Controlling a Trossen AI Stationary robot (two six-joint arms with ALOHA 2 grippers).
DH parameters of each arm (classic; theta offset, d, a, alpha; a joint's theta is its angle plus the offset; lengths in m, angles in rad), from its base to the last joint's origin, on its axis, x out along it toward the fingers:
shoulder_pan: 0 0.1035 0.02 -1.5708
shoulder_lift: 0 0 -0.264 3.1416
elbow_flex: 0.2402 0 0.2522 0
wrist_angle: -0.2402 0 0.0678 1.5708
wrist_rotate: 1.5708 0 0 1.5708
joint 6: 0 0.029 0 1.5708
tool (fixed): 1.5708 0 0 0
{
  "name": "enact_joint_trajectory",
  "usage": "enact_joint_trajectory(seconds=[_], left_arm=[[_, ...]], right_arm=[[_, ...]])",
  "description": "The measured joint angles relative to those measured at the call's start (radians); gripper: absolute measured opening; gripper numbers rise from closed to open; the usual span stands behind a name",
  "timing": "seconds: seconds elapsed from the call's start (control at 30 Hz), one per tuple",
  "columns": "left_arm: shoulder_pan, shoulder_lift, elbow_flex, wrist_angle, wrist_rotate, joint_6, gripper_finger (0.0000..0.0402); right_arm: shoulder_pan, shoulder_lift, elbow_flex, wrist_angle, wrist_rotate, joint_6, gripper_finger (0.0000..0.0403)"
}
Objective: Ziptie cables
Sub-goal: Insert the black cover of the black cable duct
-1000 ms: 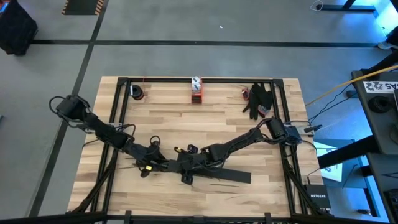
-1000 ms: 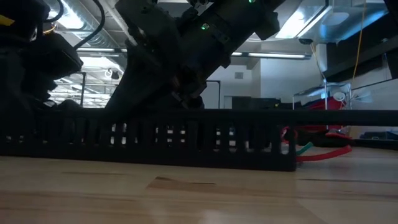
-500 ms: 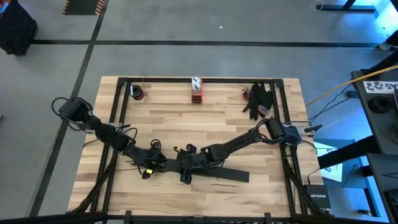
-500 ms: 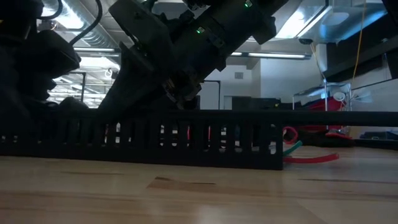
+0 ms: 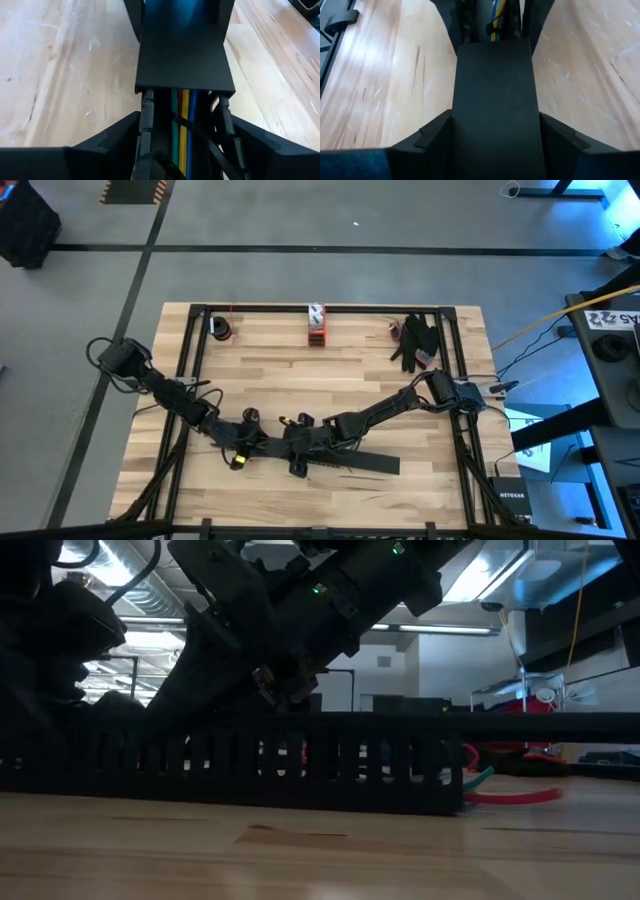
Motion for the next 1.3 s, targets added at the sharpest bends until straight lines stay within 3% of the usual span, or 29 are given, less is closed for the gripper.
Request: enact_joint_trajectory(seconds=[0.2,0.37,0.63,0.87,1.0,1.3], left_arm=[[0.022,0.011,0.024,-0.003,0.007,0.028,0.0238],[0.026,0.092,0.088,0.007,0.001,0.052,0.0238],[0.047,0.189,0.206,-0.019,-0.002,0.118,0.0238],[0.088,0.192,0.243,-0.032,0.04,0.113,0.0268],[0.108,0.142,0.279,-0.149,0.115,0.117,0.0285],[0.104,-0.162,0.34,-0.653,0.131,0.064,0.0288]], right_arm=[[0.0,0.005,0.0,0.015,-0.007,-0.021,0.023],[0.0,0.031,0.008,0.085,-0.011,-0.016,0.023],[0.005,0.027,0.014,0.037,-0.027,-0.028,0.023],[0.011,0.027,0.02,0.014,-0.015,-0.045,0.023],[0.008,0.028,0.024,-0.008,-0.006,-0.051,0.023],[0.012,0.027,0.023,-0.037,0.018,-0.043,0.023]])
